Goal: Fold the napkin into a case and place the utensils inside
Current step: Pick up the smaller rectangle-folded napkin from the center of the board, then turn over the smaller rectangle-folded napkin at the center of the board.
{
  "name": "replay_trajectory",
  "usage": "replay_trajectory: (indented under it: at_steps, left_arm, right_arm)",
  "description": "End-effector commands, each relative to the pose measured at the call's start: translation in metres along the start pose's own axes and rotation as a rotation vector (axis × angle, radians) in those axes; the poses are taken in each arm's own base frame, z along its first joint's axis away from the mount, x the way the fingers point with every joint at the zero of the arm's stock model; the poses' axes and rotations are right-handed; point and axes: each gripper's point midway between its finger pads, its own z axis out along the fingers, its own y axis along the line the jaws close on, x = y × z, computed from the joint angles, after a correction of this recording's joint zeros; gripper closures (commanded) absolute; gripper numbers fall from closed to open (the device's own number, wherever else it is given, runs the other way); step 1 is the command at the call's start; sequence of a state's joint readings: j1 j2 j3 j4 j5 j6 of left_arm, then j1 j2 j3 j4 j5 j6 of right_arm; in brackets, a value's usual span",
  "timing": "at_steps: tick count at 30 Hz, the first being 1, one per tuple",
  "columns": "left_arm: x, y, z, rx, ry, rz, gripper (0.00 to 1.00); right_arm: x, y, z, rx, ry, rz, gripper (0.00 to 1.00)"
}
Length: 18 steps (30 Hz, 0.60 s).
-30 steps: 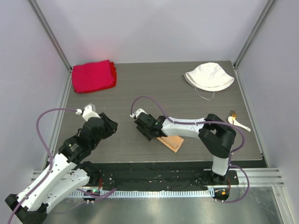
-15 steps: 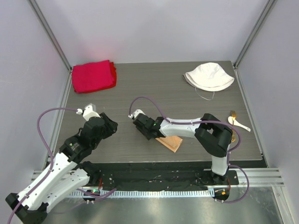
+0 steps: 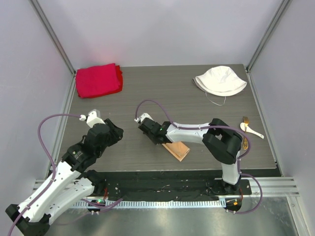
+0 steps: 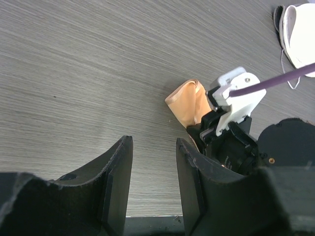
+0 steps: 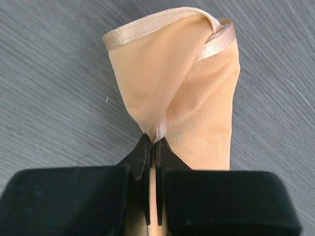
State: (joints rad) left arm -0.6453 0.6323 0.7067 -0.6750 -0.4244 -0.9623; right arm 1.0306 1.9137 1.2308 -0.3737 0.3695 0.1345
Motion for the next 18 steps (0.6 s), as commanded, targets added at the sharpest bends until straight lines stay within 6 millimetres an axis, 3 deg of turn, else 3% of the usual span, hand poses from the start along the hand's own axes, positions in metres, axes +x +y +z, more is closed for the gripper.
replay_trajectory:
  at_steps: [1,10,13,18]
  left_arm:
    - [-0.014,-0.004,-0.004,0.004,-0.043,-0.019,0.56]
    - [-0.013,-0.006,-0.003,0.008,-0.038,-0.014,0.56]
    - [-0.013,-0.005,-0.003,0.004,-0.039,-0.007,0.56]
    - [-0.013,-0.005,-0.002,0.0,-0.038,0.008,0.56]
  right_arm:
    - [-0.032,-0.006,-0.001,-0.033,-0.038,0.169,0.99]
    - [-0.137,-0.047,-0.024,-0.22,-0.341,0.68,0.99]
    - [-0.182,-0.074,-0.032,-0.284,-0.523,0.853,0.99]
    - [-0.228,-0.111,-0.032,-0.391,-0.691,1.052,0.99]
